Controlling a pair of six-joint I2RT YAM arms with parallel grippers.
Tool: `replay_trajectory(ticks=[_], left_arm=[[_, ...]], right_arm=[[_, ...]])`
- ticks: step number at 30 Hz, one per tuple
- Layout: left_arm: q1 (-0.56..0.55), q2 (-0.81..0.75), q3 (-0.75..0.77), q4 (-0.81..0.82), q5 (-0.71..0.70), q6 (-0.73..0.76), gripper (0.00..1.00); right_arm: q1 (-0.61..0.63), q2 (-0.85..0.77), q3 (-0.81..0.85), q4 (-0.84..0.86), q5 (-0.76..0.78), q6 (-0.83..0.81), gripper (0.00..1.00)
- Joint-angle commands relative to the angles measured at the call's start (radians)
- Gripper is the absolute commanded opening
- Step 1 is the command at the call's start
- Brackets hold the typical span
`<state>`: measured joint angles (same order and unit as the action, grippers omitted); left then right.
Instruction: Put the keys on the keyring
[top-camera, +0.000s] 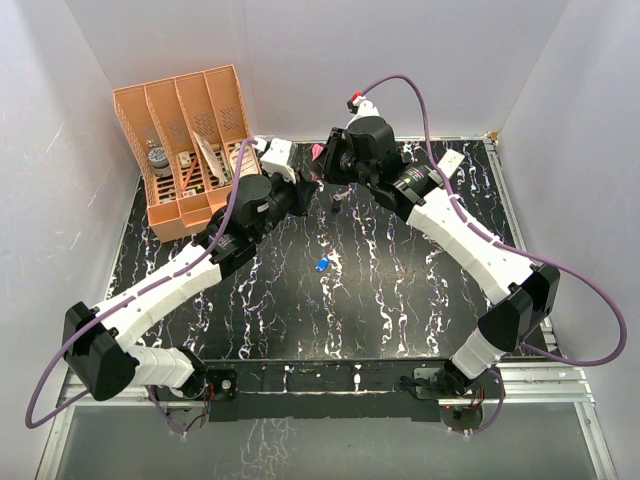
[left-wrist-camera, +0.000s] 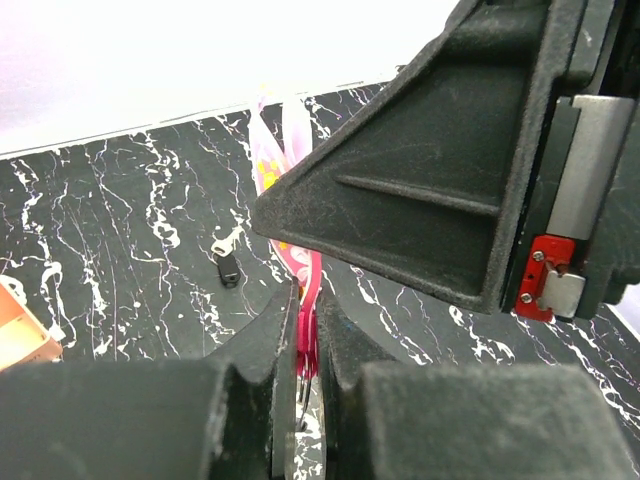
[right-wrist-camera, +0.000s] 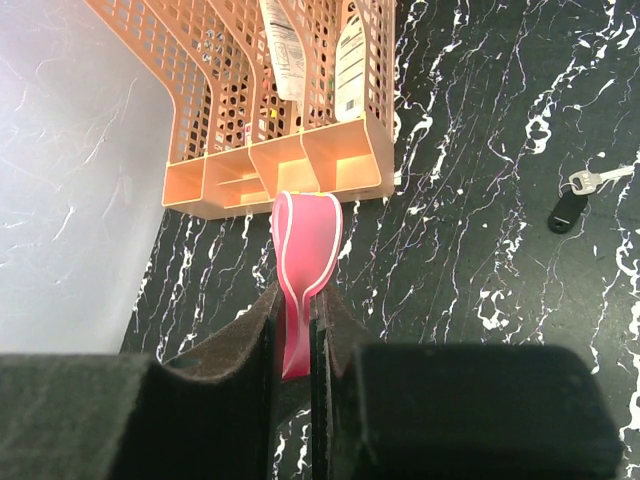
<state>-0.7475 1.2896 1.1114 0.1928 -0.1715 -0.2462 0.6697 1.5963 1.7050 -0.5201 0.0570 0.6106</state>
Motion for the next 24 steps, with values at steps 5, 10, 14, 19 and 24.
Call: replay_trajectory(ticks=[5,10,14,19,24], left_arm=[[-0.001,0.011,0.053,-0.003,0.001,-0.010,0.00],[-0.001,-0.007,0.021,0.025,-0.075,-0.032,0.00],[0.001,-0.064,-0.063,0.122,-0.184,-0.059,0.00],[0.052,-0.139,-0.124,0.201,-0.245,-0.152,0.00],[0.182,-0.190,-0.164,0.251,-0.154,-0.379,0.00]], right_arm=[[0.005,-0.055,-0.002,0.072,-0.007,-0.027,0.14],[-0.008,-0.078,0.000,0.124,-0.002,-0.058,0.49],[-0.074,-0.090,0.017,0.150,-0.035,-0.065,0.56],[-0.149,-0.113,-0.010,0.169,-0.065,-0.070,0.59],[-0.196,-0.139,-0.082,0.180,-0.088,-0.080,0.60]])
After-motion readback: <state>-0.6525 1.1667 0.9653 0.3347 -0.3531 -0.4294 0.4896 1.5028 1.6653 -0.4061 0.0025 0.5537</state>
